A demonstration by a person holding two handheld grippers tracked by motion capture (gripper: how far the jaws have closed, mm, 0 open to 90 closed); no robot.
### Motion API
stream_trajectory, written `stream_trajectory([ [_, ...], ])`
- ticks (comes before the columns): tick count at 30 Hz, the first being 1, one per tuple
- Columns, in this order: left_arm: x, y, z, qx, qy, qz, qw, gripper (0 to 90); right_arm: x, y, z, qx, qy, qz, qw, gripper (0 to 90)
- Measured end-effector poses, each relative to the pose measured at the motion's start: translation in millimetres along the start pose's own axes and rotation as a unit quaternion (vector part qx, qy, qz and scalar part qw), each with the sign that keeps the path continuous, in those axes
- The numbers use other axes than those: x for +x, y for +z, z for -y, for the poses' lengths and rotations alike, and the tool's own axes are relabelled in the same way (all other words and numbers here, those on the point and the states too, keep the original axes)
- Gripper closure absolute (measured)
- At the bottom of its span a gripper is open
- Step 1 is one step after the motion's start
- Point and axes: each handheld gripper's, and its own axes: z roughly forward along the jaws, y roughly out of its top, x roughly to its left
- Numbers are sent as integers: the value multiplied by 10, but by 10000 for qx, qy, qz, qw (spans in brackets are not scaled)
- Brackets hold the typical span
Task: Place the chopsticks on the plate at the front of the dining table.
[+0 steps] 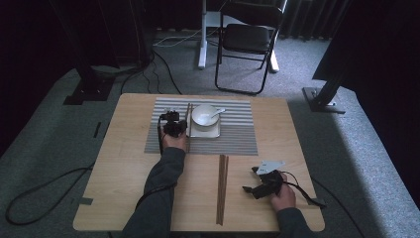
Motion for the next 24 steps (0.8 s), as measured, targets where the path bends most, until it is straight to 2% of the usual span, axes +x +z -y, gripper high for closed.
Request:
stream_trajectory([
  [10,21,103,-1,64,-70,-35,9999,840,0,0,0,1,3,0,10000,115],
  [24,21,161,-38,81,-111,-36,9999,840,0,0,0,1,3,0,10000,115],
])
